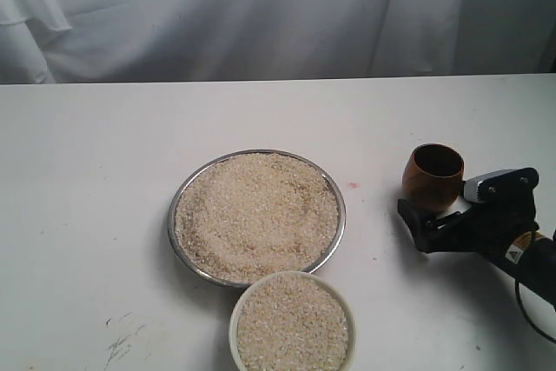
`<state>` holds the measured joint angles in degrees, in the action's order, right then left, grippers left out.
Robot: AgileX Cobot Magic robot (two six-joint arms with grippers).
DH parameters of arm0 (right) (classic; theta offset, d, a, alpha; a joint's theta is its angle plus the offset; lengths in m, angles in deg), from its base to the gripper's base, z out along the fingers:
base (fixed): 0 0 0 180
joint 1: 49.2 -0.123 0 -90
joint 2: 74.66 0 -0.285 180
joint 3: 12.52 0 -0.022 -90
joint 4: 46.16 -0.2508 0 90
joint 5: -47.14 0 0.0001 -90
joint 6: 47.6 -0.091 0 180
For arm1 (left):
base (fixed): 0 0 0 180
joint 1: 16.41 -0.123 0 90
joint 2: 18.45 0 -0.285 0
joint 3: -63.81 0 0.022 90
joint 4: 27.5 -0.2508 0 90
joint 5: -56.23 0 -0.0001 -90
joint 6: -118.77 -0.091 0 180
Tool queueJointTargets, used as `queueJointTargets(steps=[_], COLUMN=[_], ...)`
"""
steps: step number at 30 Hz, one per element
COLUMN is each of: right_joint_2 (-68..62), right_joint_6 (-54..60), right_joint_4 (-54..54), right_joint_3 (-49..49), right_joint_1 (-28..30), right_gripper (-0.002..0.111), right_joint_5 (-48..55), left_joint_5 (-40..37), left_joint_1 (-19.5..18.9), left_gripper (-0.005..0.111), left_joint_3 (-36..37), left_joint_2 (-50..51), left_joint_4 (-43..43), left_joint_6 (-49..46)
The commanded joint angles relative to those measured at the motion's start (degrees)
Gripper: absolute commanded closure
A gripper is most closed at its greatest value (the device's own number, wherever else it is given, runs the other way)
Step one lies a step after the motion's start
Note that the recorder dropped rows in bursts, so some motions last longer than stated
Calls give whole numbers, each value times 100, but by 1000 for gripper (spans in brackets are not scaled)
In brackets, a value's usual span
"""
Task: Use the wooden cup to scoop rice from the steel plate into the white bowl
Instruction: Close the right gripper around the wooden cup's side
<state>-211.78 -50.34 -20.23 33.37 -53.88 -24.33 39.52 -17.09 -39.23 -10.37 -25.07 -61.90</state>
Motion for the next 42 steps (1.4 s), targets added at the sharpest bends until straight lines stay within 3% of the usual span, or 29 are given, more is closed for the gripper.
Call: queueJointTargets(steps=[1,15,42], right_joint_2=[-258,-758,-758], right_joint_6=[-4,-46,-665], right_joint_4=[21,906,1025], right_joint_3=[-203,-995,-1299], right_joint_1=[28,28,2], right_gripper=[3,3,3], right_joint_5=[152,152,152], left_joint_5=[36,36,36], left_joint_1=[9,9,9], left_gripper=[107,107,107], left_joint_3=[26,26,26], left_joint_2=[-29,-29,-29], left_joint_4=[4,4,4], left_joint_6=[18,18,18])
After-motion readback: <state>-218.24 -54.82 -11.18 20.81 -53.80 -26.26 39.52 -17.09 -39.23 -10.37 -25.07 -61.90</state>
